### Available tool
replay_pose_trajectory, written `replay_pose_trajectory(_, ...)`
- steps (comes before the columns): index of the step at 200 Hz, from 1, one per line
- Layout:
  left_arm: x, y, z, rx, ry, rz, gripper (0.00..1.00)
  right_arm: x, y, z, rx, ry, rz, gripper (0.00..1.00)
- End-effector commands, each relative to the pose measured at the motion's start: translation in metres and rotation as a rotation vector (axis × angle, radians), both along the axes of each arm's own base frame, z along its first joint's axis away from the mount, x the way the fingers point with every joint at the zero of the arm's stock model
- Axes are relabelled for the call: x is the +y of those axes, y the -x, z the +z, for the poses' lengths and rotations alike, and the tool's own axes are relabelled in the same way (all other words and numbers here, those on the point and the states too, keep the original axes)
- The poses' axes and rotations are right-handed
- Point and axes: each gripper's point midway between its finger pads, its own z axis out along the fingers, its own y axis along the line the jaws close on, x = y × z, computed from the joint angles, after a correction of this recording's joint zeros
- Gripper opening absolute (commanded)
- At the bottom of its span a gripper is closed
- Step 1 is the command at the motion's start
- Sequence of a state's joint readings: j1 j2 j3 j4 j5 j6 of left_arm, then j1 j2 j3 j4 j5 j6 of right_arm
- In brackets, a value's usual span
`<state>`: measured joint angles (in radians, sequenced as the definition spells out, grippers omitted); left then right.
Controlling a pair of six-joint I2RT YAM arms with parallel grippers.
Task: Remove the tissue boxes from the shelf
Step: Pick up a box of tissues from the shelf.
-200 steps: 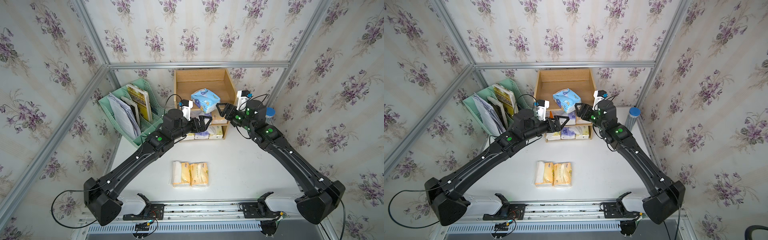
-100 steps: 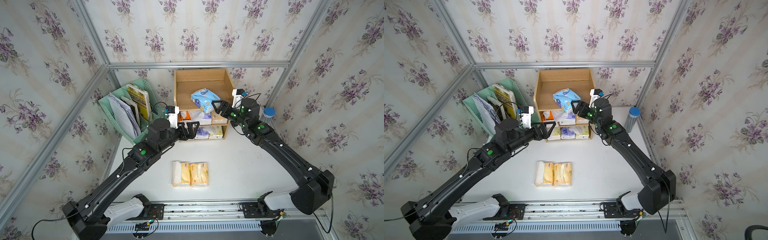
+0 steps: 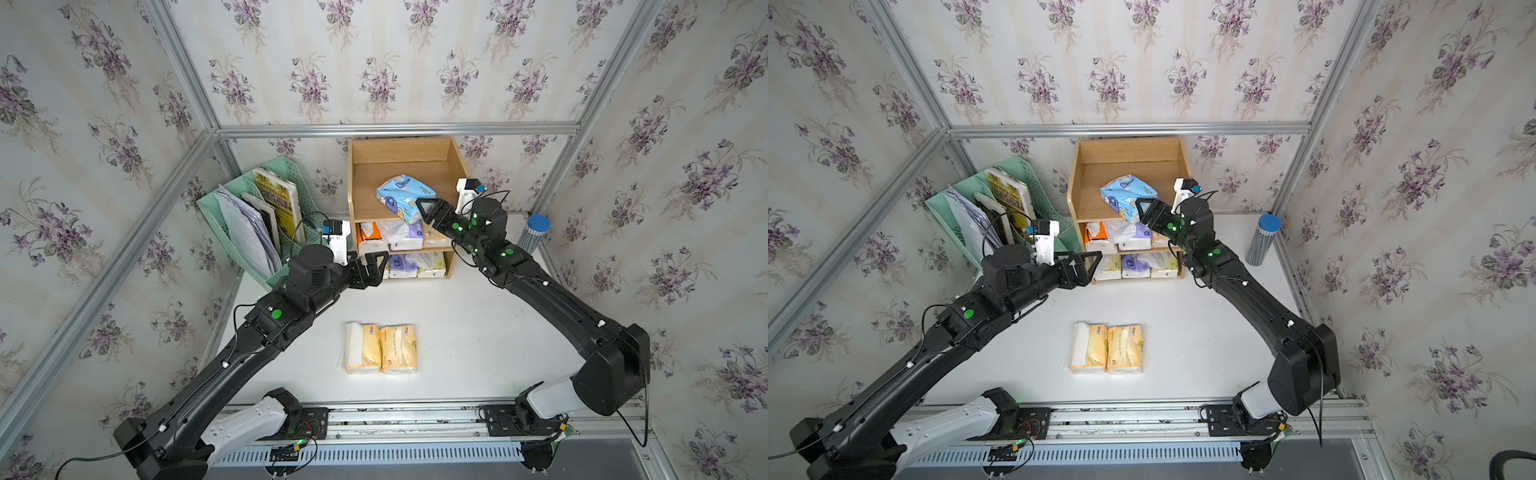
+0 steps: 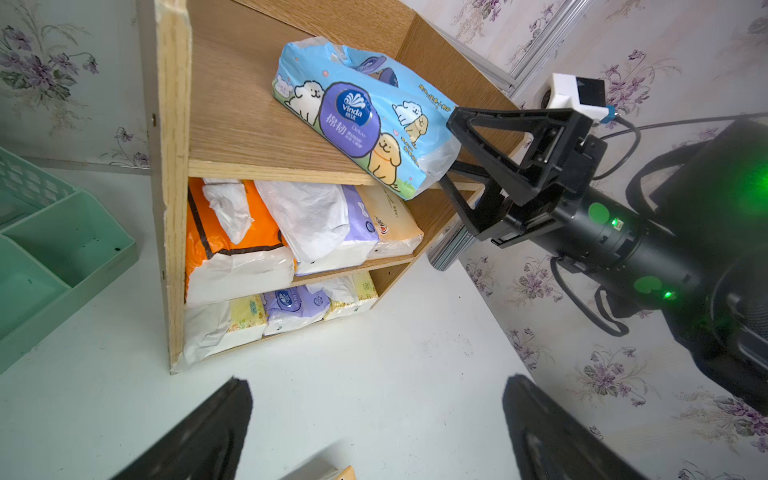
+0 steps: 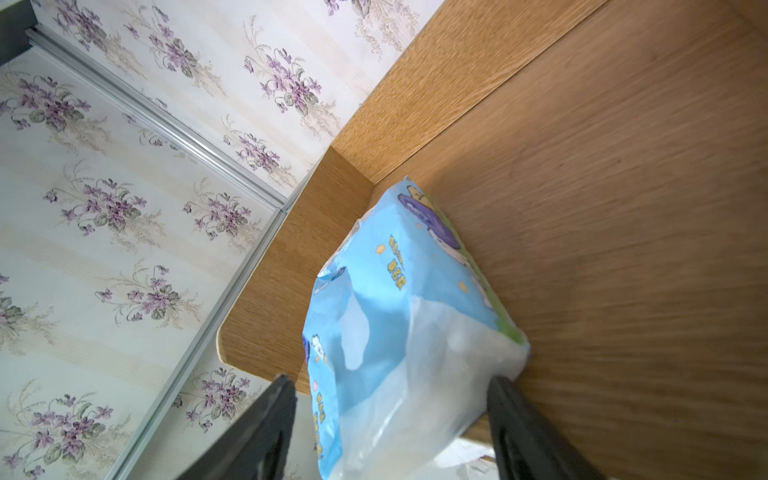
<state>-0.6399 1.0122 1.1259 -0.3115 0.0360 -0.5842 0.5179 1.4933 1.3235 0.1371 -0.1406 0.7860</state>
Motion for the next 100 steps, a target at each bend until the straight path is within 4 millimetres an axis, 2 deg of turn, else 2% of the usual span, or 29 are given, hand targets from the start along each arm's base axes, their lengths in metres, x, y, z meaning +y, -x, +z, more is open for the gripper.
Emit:
replay_pose_trajectory(1, 0.005, 0.0, 0.001, -0.018, -0.023, 0.013, 0.99, -0.003, -0.006, -0.004, 0.023, -0.012, -0.047, 0.68)
replay_pose_trajectory(28, 0.009, 0.001, -0.001, -0.019, -0.034, 0.024, 0.99, -0.004, -0.009, 0.001, 0.009, 0.0, -0.068, 0.52)
replay_pose_trajectory(77, -0.003, -0.003, -0.006, 0.009, -0.002, -0.011, 0.99, -0.007, -0.011, 0.008, -0.009, 0.036, -0.085, 0.15)
replay_pose_trajectory(79, -0.004, -0.003, -0.005, 0.009, 0.001, -0.014, 0.99, 0.005, -0.002, 0.009, -0.012, 0.037, -0.056, 0.14)
replay_pose_trajectory(82, -0.005, -0.004, -0.005, 0.01, 0.004, -0.017, 0.99, 0.009, 0.001, 0.01, -0.014, 0.041, -0.048, 0.12)
replay_pose_trajectory(100, -0.013, -0.005, -0.002, 0.018, 0.024, -0.041, 0.99, 0.007, 0.007, 0.009, -0.015, 0.064, -0.053, 0.09)
